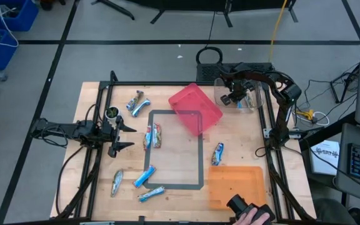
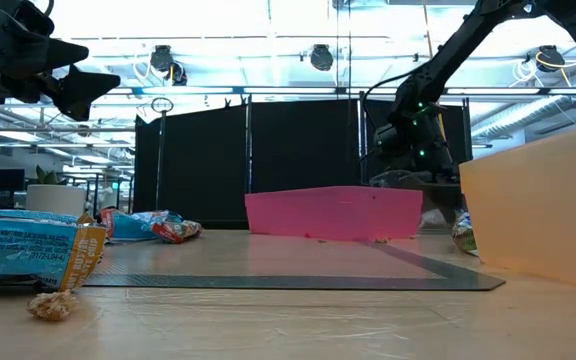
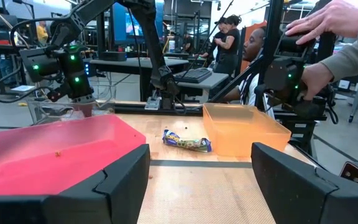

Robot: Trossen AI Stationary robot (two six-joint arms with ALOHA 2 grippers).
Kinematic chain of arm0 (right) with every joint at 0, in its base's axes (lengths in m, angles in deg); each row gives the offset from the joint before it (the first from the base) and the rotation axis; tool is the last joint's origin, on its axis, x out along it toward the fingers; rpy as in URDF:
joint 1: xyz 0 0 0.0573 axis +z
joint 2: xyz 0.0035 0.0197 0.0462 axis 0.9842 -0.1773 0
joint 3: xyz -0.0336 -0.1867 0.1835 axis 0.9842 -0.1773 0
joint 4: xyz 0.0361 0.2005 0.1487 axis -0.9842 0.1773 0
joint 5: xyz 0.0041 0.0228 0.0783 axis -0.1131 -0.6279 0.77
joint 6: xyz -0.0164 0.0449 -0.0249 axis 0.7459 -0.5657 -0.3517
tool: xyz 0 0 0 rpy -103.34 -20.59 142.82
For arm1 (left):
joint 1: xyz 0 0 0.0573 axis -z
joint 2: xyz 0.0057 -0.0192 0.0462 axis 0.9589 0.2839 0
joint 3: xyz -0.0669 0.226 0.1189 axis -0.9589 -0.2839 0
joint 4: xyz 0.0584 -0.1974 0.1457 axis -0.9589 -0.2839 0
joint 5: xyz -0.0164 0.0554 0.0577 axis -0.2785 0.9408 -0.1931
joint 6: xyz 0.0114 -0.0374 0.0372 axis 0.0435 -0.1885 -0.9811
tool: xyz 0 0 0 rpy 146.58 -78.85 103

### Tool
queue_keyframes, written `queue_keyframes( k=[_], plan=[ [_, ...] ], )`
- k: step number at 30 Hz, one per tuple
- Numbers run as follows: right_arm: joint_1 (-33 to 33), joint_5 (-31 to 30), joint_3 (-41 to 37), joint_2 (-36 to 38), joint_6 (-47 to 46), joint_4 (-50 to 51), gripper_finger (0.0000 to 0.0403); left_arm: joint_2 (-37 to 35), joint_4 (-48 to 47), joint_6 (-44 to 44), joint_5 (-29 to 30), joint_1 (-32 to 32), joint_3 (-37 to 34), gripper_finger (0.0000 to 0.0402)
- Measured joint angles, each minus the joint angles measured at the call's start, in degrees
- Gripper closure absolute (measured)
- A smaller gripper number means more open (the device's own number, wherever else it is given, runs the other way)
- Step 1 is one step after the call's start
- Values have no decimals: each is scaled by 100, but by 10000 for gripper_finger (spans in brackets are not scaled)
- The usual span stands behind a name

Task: Pick and place Granola Bars by type
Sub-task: Put the yellow granola bar into the transparent bin

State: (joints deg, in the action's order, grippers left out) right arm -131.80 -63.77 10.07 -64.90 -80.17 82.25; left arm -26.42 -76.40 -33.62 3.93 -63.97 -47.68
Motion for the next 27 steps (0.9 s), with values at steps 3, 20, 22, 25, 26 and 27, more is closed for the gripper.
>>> queue_keyframes(
  k=[3,20,22,25,26,27],
  plan=[
    [-1,0,-2,23,1,49,309,1,0,1,0,-2,0,118],
    [14,-4,0,1542,170,-14,259,0,-1,1,0,-1,0,120],
    [65,1,2,1729,170,0,257,0,0,1,0,-1,0,123],
    [151,129,2,2003,170,20,254,1,0,0,0,-2,0,125],
    [193,210,2,2085,169,22,254,-1,0,0,0,-1,-1,126],
    [229,279,2,2159,170,27,253,1,0,0,1,-2,-1,126]
  ],
)
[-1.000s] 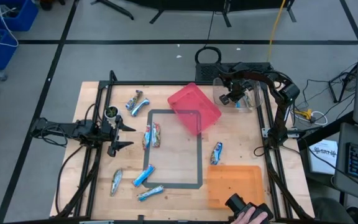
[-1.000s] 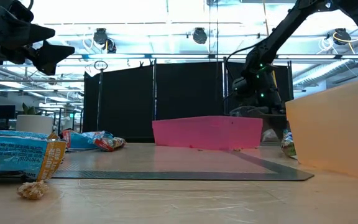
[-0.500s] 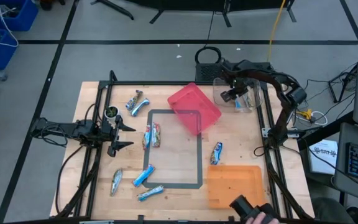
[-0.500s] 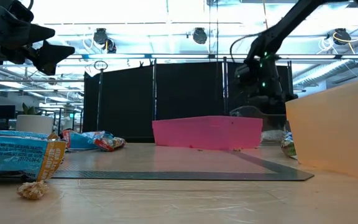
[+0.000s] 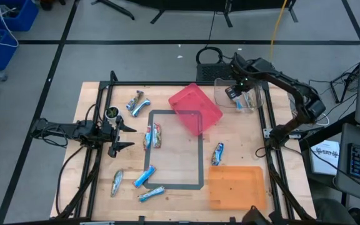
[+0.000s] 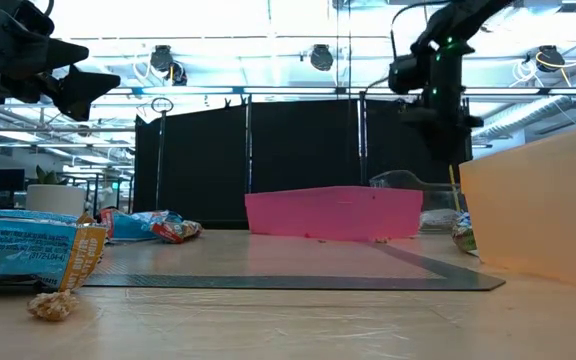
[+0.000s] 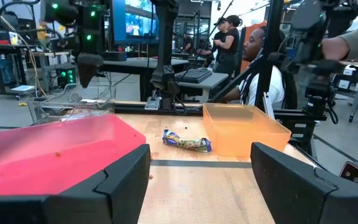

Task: Pick and place Granola Bars by type
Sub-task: Put the yellow granola bar into the transparent bin

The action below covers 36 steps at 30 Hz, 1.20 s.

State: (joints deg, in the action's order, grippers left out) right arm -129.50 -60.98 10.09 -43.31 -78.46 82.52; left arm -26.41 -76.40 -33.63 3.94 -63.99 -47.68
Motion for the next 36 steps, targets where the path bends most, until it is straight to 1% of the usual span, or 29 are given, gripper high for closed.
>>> queue_keyframes(
  k=[5,10,15,20,26,32,36],
  plan=[
    [325,310,139,268,30,3,252,-2,0,0,-1,1,1,121],
    [740,469,573,366,190,-43,252,-2,-1,0,-1,0,1,119],
    [1201,475,1046,361,325,-32,250,0,0,0,-1,0,1,115],
    [1737,475,1446,363,583,-35,249,-2,0,1,0,1,1,120],
    [2402,476,1671,359,630,-233,246,-1,0,0,-1,1,1,121],
    [3030,515,1690,356,546,-791,246,-1,0,1,-1,1,1,115],
    [3404,833,1690,359,411,-1557,245,-2,0,0,-1,0,1,118]
  ],
)
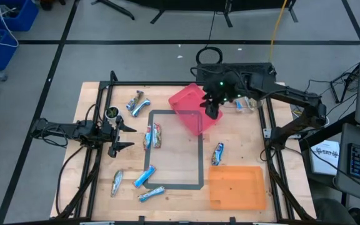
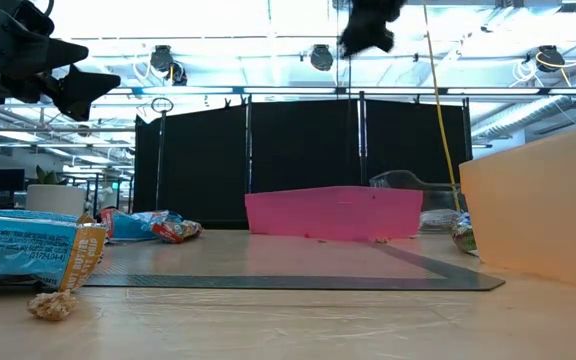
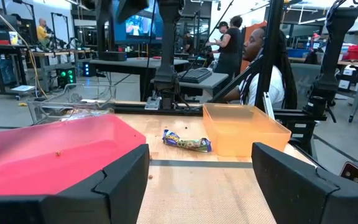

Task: Pick and place Granola Bars by type
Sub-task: Put the yellow granola bar into the transparent bin

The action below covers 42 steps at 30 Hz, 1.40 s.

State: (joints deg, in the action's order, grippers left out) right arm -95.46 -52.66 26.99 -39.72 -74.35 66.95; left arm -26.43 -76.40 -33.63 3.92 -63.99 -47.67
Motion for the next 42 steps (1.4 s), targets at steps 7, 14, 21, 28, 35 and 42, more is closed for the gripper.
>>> queue_keyframes(
  k=[7,14,21,28,35,42],
  plan=[
    [576,249,0,0,-292,-1494,245,2,0,1,1,2,-1,122],
    [1023,220,-1,0,-530,-2683,245,0,0,2,2,0,0,115],
    [1403,85,-2,0,-291,-3571,245,2,4,-567,287,0,0,123],
    [1745,-1288,-4,0,37,-3616,245,2,41,-2017,893,-2,0,116],
    [1892,-1467,-4,0,39,-3616,245,2,164,-1170,1045,-2,0,122],
    [1886,-1743,-4,-2,28,-3614,245,19,400,927,952,2,0,124]
  ],
)
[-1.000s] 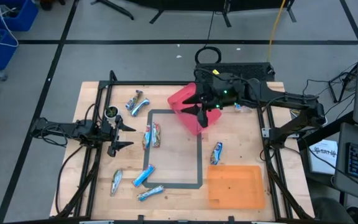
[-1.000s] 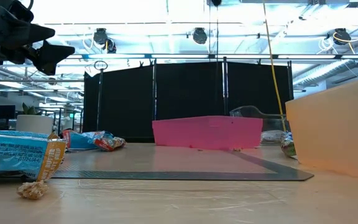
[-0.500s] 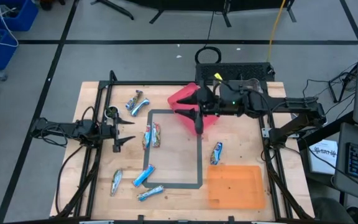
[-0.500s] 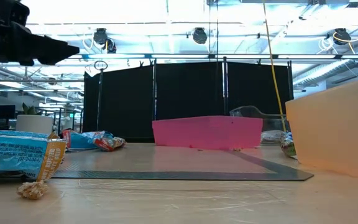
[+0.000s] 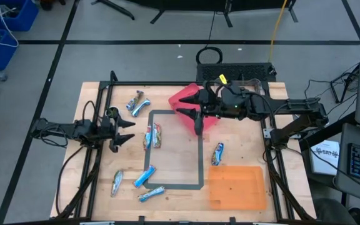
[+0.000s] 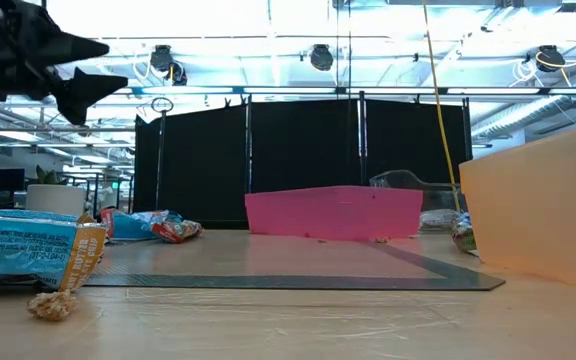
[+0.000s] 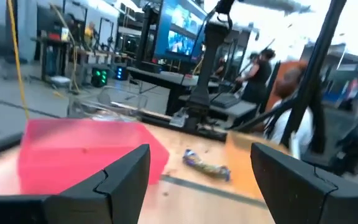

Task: Pick and place Granola Bars by type
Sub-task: Put the yellow granola bar into the transparent bin

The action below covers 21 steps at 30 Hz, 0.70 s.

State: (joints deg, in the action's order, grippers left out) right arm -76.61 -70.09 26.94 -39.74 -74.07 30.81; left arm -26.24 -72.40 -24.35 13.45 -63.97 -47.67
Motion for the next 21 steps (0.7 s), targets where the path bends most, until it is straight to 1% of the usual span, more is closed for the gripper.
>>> queue_keyframes(
  k=[3,5,8,11,13,15,17,21],
  plan=[
    [0,4,0,0,-29,2,245,51,42,177,-155,0,-2,123],
    [0,4,0,0,-33,6,245,75,306,151,-484,0,1,124],
    [-1,4,0,0,-33,3,245,173,233,92,-871,3,266,129],
    [-4,4,-2,0,-33,2,245,452,-301,-73,-915,2,861,141],
    [-4,4,-1,0,-33,2,245,733,-831,-314,-911,2,1321,151],
    [-4,4,-2,0,-33,4,245,1052,-1167,-453,-898,2,1800,161],
    [-4,5,-2,0,-33,4,245,1392,-1377,-469,-940,2,2276,170],
    [-4,7,-2,0,-10,7,245,2084,-1749,-470,-1209,2,3160,177]
  ],
)
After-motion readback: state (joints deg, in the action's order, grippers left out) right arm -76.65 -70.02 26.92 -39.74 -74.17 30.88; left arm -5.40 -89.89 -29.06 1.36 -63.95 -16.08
